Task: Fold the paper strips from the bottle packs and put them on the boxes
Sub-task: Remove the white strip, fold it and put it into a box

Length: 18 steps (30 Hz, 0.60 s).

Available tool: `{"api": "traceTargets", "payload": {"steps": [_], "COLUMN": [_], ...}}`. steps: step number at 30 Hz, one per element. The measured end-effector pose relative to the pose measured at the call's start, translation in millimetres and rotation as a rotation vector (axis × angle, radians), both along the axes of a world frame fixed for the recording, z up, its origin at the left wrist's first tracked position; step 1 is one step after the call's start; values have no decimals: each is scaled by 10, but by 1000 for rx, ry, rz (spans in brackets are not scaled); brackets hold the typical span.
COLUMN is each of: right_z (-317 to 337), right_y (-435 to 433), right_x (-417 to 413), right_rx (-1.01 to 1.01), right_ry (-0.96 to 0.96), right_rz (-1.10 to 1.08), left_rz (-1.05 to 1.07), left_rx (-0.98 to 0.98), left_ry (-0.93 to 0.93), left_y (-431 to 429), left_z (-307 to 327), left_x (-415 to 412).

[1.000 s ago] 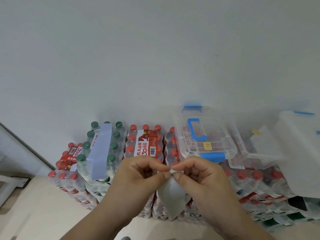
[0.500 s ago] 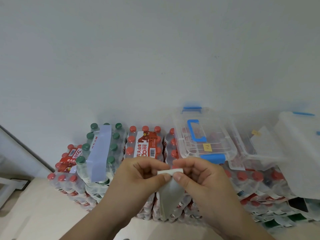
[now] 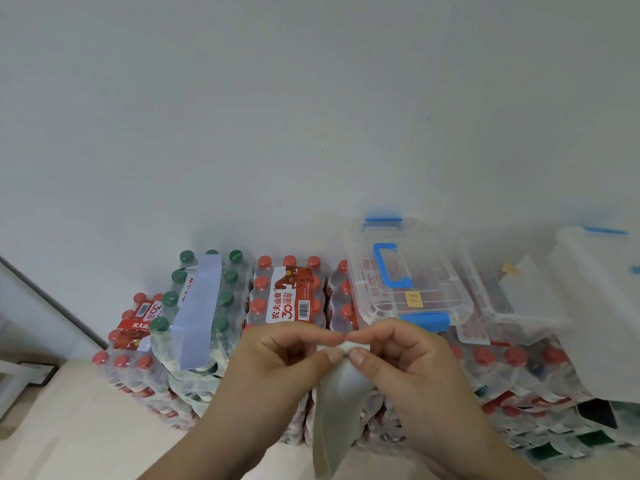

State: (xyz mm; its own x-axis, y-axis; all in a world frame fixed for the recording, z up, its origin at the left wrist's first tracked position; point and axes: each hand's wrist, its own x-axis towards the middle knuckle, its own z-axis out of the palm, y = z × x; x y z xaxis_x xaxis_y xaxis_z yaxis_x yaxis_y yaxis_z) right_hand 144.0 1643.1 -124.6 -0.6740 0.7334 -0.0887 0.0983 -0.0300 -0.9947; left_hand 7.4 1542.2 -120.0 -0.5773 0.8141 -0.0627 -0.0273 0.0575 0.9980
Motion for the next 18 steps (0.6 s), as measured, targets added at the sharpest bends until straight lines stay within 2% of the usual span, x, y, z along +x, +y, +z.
{"api": "traceTargets", "payload": {"steps": [10, 18], "right_z": [3, 0], "right_y": [20, 57], "right_x": [-1, 6], "right_rx": [-50, 28], "right_ry": [-39, -16], "right_rz": [-15, -11], "left_rz": [13, 6], "left_rx": [18, 0], "left_ry": [2, 9], "left_y": [17, 61], "left_z": [-71, -34], "left_x": [-40, -11]}}
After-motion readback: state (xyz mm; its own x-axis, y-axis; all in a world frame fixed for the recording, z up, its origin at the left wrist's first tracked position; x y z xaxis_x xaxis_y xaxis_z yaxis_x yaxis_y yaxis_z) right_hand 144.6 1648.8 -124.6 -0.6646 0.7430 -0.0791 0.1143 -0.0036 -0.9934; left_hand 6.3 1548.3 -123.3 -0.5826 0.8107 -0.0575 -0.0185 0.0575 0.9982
